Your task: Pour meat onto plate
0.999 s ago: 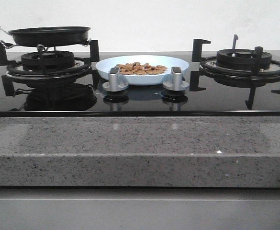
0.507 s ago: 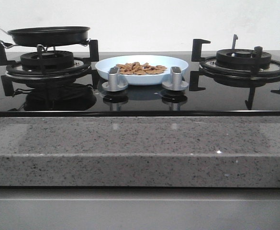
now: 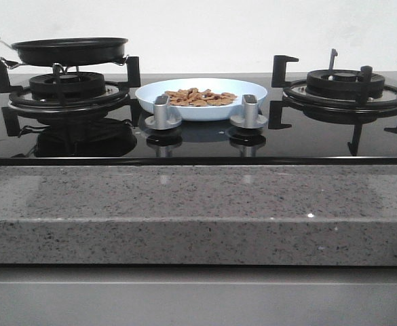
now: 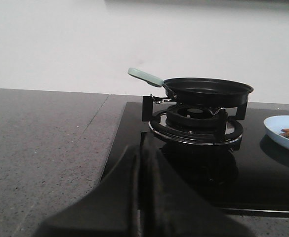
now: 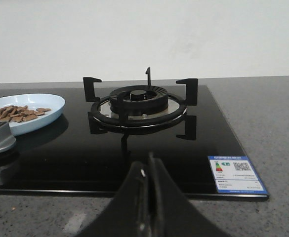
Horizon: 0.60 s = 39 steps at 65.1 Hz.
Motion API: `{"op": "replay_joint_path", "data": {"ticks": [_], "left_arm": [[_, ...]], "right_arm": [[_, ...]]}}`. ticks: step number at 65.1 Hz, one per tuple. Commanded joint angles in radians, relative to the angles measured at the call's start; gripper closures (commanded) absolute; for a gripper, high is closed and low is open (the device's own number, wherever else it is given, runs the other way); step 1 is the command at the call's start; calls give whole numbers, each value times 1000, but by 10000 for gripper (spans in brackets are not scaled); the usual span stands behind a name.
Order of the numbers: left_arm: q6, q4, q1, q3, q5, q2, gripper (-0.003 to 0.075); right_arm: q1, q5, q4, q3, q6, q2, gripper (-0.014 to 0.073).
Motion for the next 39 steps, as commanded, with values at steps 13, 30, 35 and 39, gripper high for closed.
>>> {"op": "replay_joint_path", "data": {"ticks": [13, 30, 35, 39], "left_arm": [[0, -7, 2, 7, -85, -17, 741], [0, -7, 2, 7, -85, -17, 741], [0, -7, 2, 7, -85, -17, 741], [0, -7, 2, 7, -85, -17, 741]], "right_arm": [[1, -105, -16, -5, 1, -16, 664], [-83, -106, -16, -5, 1, -17, 664], [-91, -108, -16, -5, 1, -17, 664], [-91, -110, -16, -5, 1, -17, 664]]}}
